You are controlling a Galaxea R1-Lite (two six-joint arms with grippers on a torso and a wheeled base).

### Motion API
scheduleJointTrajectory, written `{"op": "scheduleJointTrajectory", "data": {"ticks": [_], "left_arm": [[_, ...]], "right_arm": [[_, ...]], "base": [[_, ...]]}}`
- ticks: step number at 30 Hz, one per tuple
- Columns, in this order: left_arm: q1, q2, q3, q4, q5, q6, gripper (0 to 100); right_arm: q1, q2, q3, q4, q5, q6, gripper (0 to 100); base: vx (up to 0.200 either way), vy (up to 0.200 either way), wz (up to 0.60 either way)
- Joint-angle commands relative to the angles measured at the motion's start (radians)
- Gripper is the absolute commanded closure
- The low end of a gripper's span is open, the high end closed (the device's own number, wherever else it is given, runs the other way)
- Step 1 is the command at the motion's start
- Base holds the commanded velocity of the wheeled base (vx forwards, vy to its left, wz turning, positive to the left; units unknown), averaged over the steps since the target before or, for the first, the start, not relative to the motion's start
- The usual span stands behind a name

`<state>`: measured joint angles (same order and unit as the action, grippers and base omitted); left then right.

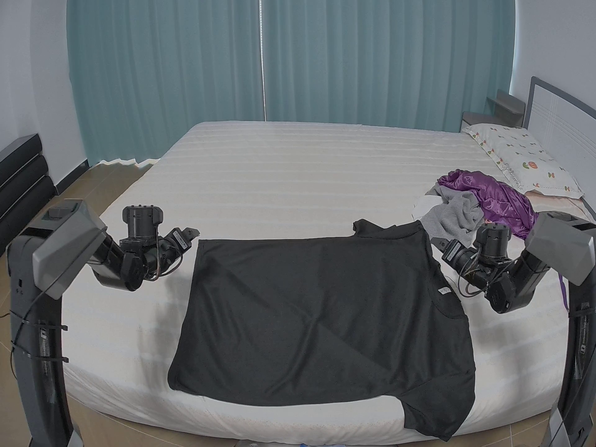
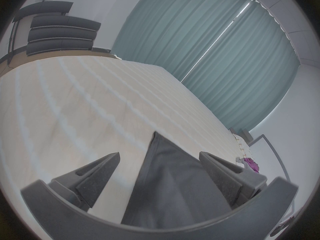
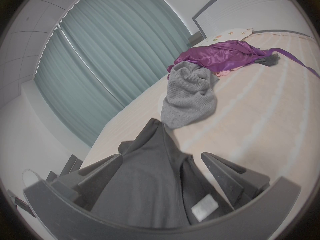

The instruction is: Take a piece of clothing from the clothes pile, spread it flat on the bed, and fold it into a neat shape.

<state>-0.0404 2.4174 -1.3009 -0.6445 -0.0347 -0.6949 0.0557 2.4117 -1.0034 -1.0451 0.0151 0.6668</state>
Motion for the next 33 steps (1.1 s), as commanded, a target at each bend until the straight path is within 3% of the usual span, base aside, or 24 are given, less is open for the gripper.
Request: {"op": "scheduleJointTrajectory", "data": {"ticks": [1,6,12,15,27,33], "left_arm": [[-0.030,-0.446,0.575,-0.124,-0.102,-0.048,0],[-0.081,-0.523,0.770,-0.176,-0.093,-0.064,0],[-0.151,-0.560,0.914,-0.235,-0.087,-0.169,0],[-0.157,-0.555,0.927,-0.245,-0.082,-0.178,0],[-0.191,-0.554,1.012,-0.267,-0.082,-0.212,0],[-0.196,-0.554,1.011,-0.267,-0.085,-0.222,0]], "right_arm": [[0.044,-0.361,0.562,-0.171,0.072,0.034,0],[0.073,-0.387,0.741,-0.233,0.072,0.034,0],[0.110,-0.358,0.893,-0.306,0.101,0.079,0],[0.121,-0.355,0.910,-0.325,0.106,0.102,0],[0.125,-0.304,1.003,-0.432,0.115,0.137,0],[0.128,-0.299,1.003,-0.435,0.115,0.151,0]], "base": [[0.000,0.000,0.00],[0.000,0.000,0.00],[0.000,0.000,0.00],[0.000,0.000,0.00],[-0.200,0.000,0.00],[0.000,0.000,0.00]]}}
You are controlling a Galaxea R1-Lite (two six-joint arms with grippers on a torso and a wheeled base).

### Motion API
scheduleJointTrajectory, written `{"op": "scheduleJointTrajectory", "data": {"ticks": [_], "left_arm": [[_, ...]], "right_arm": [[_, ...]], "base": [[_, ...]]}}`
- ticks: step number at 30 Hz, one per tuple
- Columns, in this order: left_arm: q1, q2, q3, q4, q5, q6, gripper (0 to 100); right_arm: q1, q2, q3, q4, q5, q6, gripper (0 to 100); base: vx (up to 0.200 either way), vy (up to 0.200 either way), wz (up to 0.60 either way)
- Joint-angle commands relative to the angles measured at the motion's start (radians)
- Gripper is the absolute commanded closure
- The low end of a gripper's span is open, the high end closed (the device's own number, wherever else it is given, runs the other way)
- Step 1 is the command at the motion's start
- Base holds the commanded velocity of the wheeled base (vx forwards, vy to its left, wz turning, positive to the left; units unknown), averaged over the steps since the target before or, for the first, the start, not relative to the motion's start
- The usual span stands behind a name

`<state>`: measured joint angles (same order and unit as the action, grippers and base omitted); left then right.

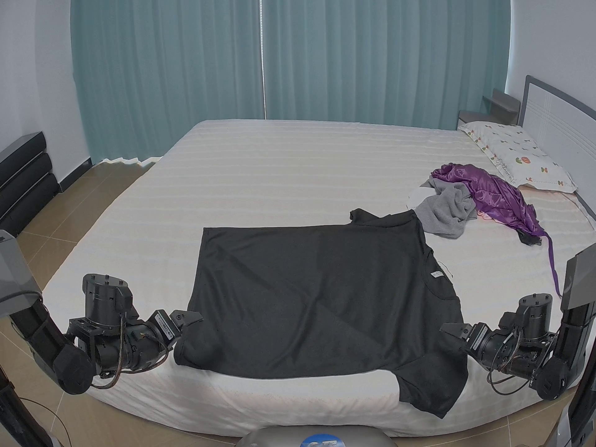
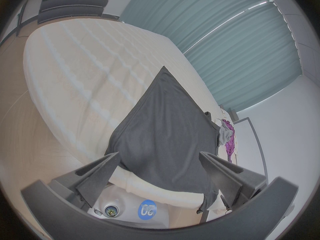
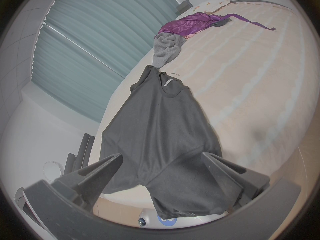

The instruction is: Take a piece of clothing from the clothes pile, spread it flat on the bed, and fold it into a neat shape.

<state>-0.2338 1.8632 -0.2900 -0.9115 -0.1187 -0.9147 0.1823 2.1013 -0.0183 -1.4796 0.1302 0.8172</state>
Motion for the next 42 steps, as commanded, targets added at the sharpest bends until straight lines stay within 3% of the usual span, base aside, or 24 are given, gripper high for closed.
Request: {"op": "scheduleJointTrajectory", "data": {"ticks": [1,5,18,23,27,35,42], "left_arm": [[-0.007,0.001,-0.003,-0.001,-0.001,-0.013,0],[-0.022,-0.001,-0.017,-0.003,0.002,-0.066,0],[-0.047,0.005,-0.018,-0.003,0.005,-0.082,0],[-0.047,0.010,-0.017,-0.003,0.017,-0.073,0],[-0.045,0.019,-0.014,-0.003,0.091,-0.070,0],[-0.022,0.134,0.000,-0.003,0.160,-0.046,0],[0.062,0.134,0.020,0.005,0.171,-0.001,0]], "right_arm": [[0.002,0.013,0.018,-0.001,0.000,0.000,0],[0.002,0.013,0.018,0.001,0.000,0.002,0],[0.000,0.034,0.018,-0.004,0.000,0.000,0],[-0.004,0.034,0.018,-0.011,0.000,0.002,0],[-0.004,0.036,0.018,-0.011,0.002,0.007,0],[-0.007,0.042,0.018,-0.011,0.002,0.010,0],[-0.007,0.056,0.018,-0.011,0.002,0.010,0]], "base": [[0.000,0.000,0.00],[0.000,-0.100,0.00],[0.000,-0.200,0.00],[0.000,0.000,0.00],[0.000,0.000,0.00],[0.000,0.000,0.00],[0.000,0.000,0.00]]}}
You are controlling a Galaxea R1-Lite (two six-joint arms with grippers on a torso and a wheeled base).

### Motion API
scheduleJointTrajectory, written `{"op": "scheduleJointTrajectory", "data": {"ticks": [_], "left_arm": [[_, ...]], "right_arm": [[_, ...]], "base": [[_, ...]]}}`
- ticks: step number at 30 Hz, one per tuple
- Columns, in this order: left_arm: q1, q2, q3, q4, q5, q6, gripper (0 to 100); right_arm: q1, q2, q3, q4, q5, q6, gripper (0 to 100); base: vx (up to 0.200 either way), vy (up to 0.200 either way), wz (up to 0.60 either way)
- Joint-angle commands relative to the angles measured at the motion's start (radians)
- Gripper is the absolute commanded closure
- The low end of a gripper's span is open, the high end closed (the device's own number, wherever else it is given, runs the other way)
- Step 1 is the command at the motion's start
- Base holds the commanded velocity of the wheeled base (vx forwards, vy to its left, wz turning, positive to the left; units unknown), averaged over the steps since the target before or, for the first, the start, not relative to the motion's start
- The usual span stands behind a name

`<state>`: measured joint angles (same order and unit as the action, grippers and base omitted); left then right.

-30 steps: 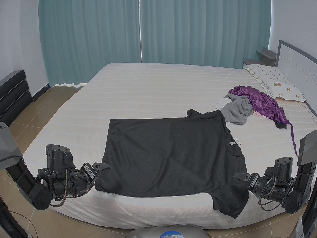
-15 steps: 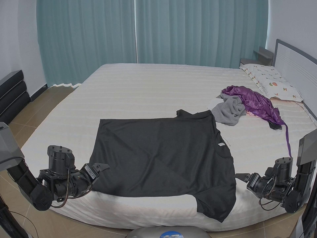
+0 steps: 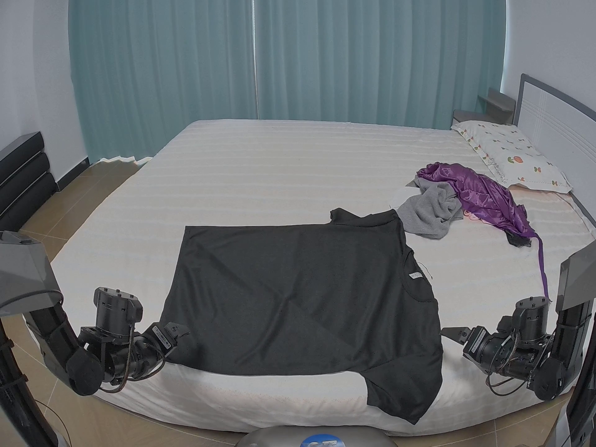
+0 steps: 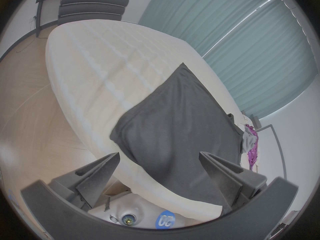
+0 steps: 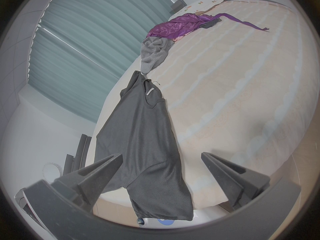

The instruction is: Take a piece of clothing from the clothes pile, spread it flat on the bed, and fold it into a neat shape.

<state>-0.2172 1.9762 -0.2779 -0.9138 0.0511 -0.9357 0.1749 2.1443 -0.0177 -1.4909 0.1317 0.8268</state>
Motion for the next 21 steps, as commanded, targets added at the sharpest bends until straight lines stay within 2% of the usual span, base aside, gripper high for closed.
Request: {"op": "scheduleJointTrajectory", "data": {"ticks": [1,3,4,5,13,17,18,21], "left_arm": [[0.062,0.021,0.011,0.007,0.001,0.040,0],[0.067,0.023,0.012,0.007,0.001,0.045,0],[0.102,0.026,0.022,0.004,0.001,0.086,0],[0.107,0.027,0.022,0.006,0.001,0.089,0],[0.127,0.098,0.002,-0.002,0.001,0.084,0],[0.131,0.151,-0.011,-0.057,-0.005,0.081,0],[0.131,0.161,-0.011,-0.068,-0.004,0.081,100],[0.144,0.171,0.000,-0.099,0.003,0.086,100]], "right_arm": [[0.000,0.013,0.018,0.000,0.000,0.000,0],[0.000,0.013,0.018,-0.002,0.000,0.000,0],[0.000,0.013,0.018,0.000,0.000,0.000,0],[0.000,0.013,0.018,0.000,0.000,0.000,0],[0.000,0.013,0.018,0.000,0.000,0.000,0],[0.000,0.013,0.018,0.000,0.000,0.000,0],[0.000,0.013,0.018,0.000,0.000,0.000,0],[0.000,0.014,0.018,0.000,0.000,0.000,0]], "base": [[0.000,0.000,0.00],[0.000,0.000,0.00],[0.000,0.000,0.00],[0.000,0.000,0.00],[0.000,0.000,0.00],[0.000,0.000,0.00],[0.000,0.000,0.00],[0.000,0.000,0.00]]}}
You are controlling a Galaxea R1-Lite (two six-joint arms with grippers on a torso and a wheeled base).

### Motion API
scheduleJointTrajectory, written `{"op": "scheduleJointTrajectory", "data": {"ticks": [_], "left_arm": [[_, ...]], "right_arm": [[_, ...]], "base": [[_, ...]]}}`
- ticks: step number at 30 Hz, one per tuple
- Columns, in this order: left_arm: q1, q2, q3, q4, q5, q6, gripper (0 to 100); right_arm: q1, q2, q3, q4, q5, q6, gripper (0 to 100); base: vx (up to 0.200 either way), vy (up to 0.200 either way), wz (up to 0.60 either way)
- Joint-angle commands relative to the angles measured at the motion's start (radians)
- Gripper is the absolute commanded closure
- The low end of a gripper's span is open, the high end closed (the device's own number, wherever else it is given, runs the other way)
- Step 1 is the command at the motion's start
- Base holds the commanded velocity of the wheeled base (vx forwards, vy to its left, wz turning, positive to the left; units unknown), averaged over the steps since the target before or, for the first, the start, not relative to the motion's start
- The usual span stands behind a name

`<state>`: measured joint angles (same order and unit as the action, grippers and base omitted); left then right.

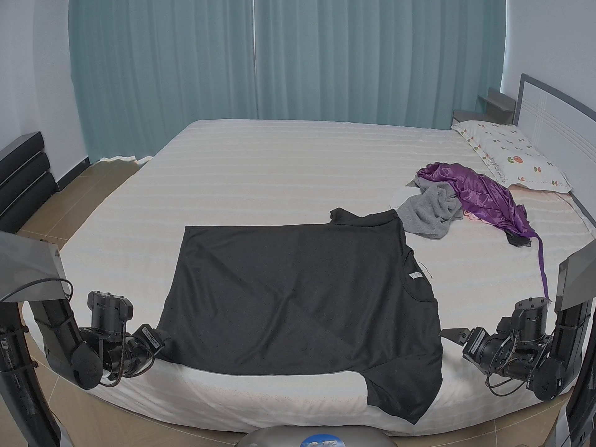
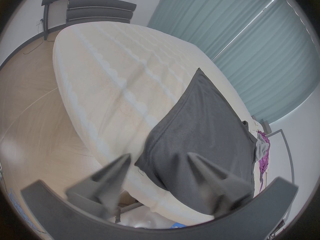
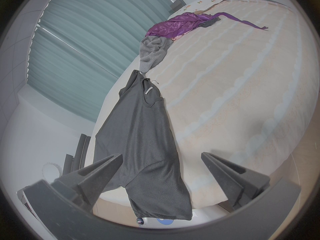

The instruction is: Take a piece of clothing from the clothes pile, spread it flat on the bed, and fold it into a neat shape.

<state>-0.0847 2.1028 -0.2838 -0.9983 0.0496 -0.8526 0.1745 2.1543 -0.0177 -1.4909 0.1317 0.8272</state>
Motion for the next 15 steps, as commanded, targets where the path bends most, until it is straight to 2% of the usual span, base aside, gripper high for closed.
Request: {"op": "scheduleJointTrajectory", "data": {"ticks": [1,6,15], "left_arm": [[0.013,0.046,0.009,-0.016,0.004,0.003,100],[0.006,-0.012,0.068,-0.014,0.006,0.055,100],[0.017,-0.041,0.092,-0.006,0.016,0.121,100]], "right_arm": [[0.000,0.004,0.018,0.000,0.000,0.000,0],[0.000,0.024,0.018,-0.002,0.000,-0.002,0],[0.008,0.033,0.018,-0.005,0.000,-0.003,0]], "base": [[0.000,0.000,0.00],[0.000,0.000,0.00],[0.000,0.000,0.00]]}}
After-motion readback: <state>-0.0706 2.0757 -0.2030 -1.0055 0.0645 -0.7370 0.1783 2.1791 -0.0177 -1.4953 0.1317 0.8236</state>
